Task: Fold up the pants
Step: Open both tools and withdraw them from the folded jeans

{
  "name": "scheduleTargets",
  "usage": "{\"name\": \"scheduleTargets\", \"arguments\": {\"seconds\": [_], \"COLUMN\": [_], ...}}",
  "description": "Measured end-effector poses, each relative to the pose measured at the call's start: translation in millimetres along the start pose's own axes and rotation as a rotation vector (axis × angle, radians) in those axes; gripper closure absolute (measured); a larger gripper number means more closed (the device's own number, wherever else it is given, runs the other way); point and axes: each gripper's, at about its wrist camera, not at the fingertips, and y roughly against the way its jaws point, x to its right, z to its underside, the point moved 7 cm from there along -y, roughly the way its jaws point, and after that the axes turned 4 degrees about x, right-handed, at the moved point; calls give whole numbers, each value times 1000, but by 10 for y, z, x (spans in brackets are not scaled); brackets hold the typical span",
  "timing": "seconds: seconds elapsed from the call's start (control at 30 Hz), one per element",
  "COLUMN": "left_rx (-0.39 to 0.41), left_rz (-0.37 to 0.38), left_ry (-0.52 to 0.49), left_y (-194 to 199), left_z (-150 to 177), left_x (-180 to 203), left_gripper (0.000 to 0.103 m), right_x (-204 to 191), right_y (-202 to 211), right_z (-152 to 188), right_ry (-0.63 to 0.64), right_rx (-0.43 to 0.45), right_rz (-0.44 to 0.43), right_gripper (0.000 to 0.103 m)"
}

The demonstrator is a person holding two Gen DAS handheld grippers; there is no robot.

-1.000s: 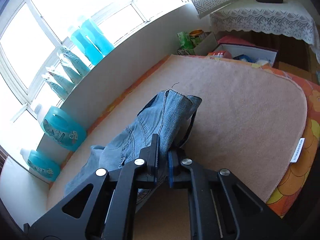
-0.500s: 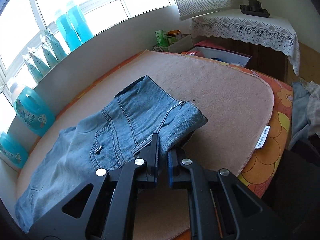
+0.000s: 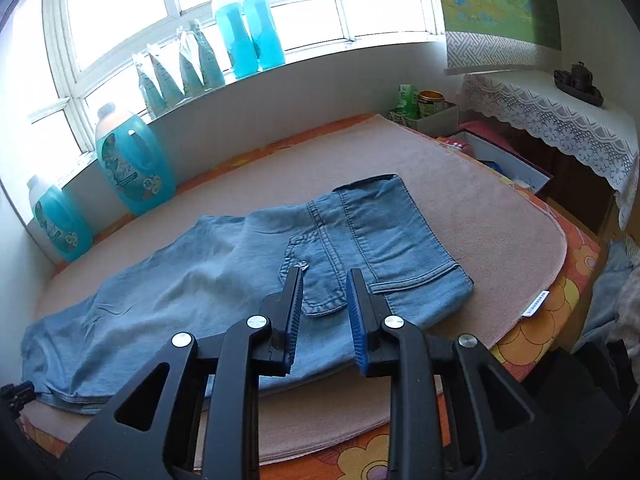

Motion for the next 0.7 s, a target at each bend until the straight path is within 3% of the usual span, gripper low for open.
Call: {"name": "scheduleTargets", "arguments": {"seconds": [0.17, 0.23, 0.33, 0.5, 0.7], "left_rx": [43, 52, 56, 42, 16], "left_rz": [-200, -279, -396, -567, -635], "left_ry": [185, 265, 347, 357, 369], "left_y": [364, 486, 629, 757, 723], "left_z": [189, 279, 403, 522, 595], "left_x": [-849, -1189, -1600, -2027, -2305], "left_gripper": [72, 61, 61, 55, 54], "right_x": [-840, -1150, -1521, -1961, -2298], "right_y": [-24, -45, -99, -199, -278], "right_z": [113, 215, 368, 685, 1027], "right_ry": [184, 241, 346, 467, 587], "right_rx": [-52, -86, -117, -191, -267], "right_rz": [-206, -299, -363, -453, -523], "right_gripper": [78, 78, 78, 78, 76]}}
